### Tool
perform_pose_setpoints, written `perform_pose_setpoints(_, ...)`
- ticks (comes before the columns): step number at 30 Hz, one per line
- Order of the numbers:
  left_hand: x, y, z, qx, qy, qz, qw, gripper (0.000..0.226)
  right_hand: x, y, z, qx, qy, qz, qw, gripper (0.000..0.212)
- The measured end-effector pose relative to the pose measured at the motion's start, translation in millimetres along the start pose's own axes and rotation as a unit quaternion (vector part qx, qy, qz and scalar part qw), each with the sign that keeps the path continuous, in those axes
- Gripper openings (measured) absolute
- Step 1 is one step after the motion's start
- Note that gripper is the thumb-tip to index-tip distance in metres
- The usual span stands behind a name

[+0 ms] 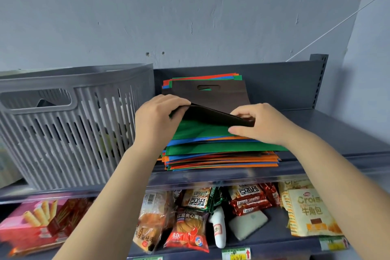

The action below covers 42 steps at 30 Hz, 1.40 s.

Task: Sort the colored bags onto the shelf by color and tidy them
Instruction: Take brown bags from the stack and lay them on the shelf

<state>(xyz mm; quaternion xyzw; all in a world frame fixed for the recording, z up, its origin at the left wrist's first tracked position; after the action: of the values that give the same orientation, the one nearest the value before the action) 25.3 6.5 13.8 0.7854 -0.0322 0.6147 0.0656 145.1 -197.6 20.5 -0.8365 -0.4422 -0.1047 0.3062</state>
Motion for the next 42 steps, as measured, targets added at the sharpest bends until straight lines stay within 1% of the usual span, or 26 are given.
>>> perform_pose_setpoints(1,0.1,0.7,-1.7,0.006,0.014,-0.002,1.000,0.012,0.5,1.8,1.0,-0.032,0.026,-0.004,0.999,0.016)
perform_pose_setpoints(3,-1.4,4.4,-7.8,0.001,0.045,-0.038,0.998,0.017,1.0,3.6,-0.7,-0.056,0.125,0.005,0.990,0.024)
perform_pose_setpoints(6,-9.3,11.1,-20.8,-0.107,0.072,-0.194,0.972,0.014,-5.1,3.5,-5.6,-0.008,0.242,0.027,0.970,0.030)
perform_pose_setpoints(8,-12.7,12.8,-23.6,-0.217,0.025,-0.290,0.932,0.012,-13.4,0.9,-6.2,0.009,0.279,0.009,0.960,0.030)
perform_pose_setpoints(9,-13.2,12.4,-22.9,-0.276,-0.002,-0.348,0.896,0.010,-18.7,-1.8,-5.5,0.012,0.292,-0.003,0.956,0.030)
perform_pose_setpoints(10,-12.8,11.7,-21.9,-0.328,-0.024,-0.414,0.849,0.018,-25.0,-5.0,-3.5,0.009,0.299,-0.019,0.954,0.029)
perform_pose_setpoints(12,-13.4,9.3,-22.6,-0.421,-0.074,-0.535,0.728,0.043,-39.8,-11.4,4.3,-0.010,0.297,-0.069,0.952,0.030)
perform_pose_setpoints(13,-14.7,10.6,-26.1,-0.463,-0.100,-0.570,0.672,0.052,-47.8,-13.3,10.1,-0.026,0.288,-0.096,0.952,0.032)
perform_pose_setpoints(14,-18.0,11.3,-30.3,-0.494,-0.127,-0.584,0.632,0.057,-55.9,-13.6,16.7,-0.044,0.278,-0.121,0.952,0.034)
perform_pose_setpoints(16,-29.0,14.3,-39.0,-0.522,-0.170,-0.591,0.591,0.050,-72.5,-12.7,28.9,-0.090,0.253,-0.162,0.950,0.037)
perform_pose_setpoints(17,-35.7,15.4,-42.9,-0.521,-0.180,-0.594,0.586,0.039,-80.8,-13.6,34.6,-0.117,0.242,-0.173,0.947,0.037)
perform_pose_setpoints(18,-42.2,14.5,-45.4,-0.501,-0.186,-0.593,0.602,0.028,-89.3,-15.9,39.2,-0.138,0.238,-0.180,0.944,0.035)
perform_pose_setpoints(19,-48.6,12.9,-47.9,-0.471,-0.195,-0.587,0.629,0.020,-97.8,-19.2,43.1,-0.144,0.240,-0.181,0.943,0.032)
perform_pose_setpoints(21,-59.4,9.7,-51.9,-0.436,-0.206,-0.557,0.676,0.026,-117.0,-31.3,47.3,-0.092,0.254,-0.137,0.953,0.037)
perform_pose_setpoints(23,-69.0,8.8,-58.9,-0.431,-0.208,-0.518,0.709,0.039,-136.2,-37.9,47.4,0.023,0.303,-0.010,0.953,0.043)
perform_pose_setpoints(25,-80.4,10.4,-69.1,-0.432,-0.213,-0.459,0.747,0.049,-149.9,-32.8,48.1,0.106,0.360,0.143,0.916,0.041)
perform_pose_setpoints(26,-87.3,11.1,-73.5,-0.433,-0.216,-0.431,0.762,0.054,-154.9,-26.2,49.6,0.138,0.360,0.211,0.898,0.039)
perform_pose_setpoints(28,-101.5,12.9,-81.4,-0.440,-0.221,-0.395,0.775,0.059,-164.2,-18.7,52.5,0.264,0.307,0.322,0.856,0.043)
perform_pose_setpoints(30,-114.5,16.9,-89.4,-0.470,-0.235,-0.364,0.769,0.060,-177.5,-18.2,55.2,0.412,0.250,0.376,0.791,0.050)
perform_pose_setpoints(31,-120.6,20.7,-92.8,-0.491,-0.245,-0.345,0.762,0.060,-186.4,-20.6,55.3,0.444,0.236,0.393,0.770,0.050)
perform_pose_setpoints(32,-126.1,24.9,-95.5,-0.505,-0.255,-0.331,0.756,0.059,-195.8,-23.3,54.4,0.454,0.224,0.401,0.763,0.043)
perform_pose_setpoints(34,-136.5,32.4,-97.8,-0.530,-0.281,-0.331,0.728,0.060,-215.7,-29.4,50.9,0.447,0.216,0.403,0.768,0.022)
perform_pose_setpoints(36,-145.9,39.8,-94.0,-0.557,-0.317,-0.331,0.693,0.064,-238.4,-30.5,45.9,0.403,0.218,0.401,0.794,0.027)
perform_pose_setpoints(38,-152.5,54.1,-82.9,-0.560,-0.355,-0.314,0.679,0.069,-265.1,-30.7,39.5,0.325,0.235,0.408,0.820,0.031)
perform_pose_setpoints(40,-156.7,76.2,-65.8,-0.563,-0.384,-0.306,0.665,0.070,-296.8,-29.2,31.3,0.258,0.270,0.426,0.824,0.020)
perform_pose_setpoints(42,-161.3,105.0,-47.1,-0.561,-0.406,-0.307,0.653,0.071,-330.0,-25.2,23.2,0.190,0.309,0.450,0.816,0.012)
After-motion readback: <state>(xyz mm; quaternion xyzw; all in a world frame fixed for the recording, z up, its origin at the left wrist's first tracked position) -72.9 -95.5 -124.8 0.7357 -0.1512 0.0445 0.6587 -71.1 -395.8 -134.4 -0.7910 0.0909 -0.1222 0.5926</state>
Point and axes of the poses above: each hand's wrist, its own x-axis towards the middle knuckle, its own z-axis out of the palm, y = z × x, the point moved 1 cm from there along x, towards the middle knuckle, and after that the axes turned 6 degrees about y, right-handed, at the moved point
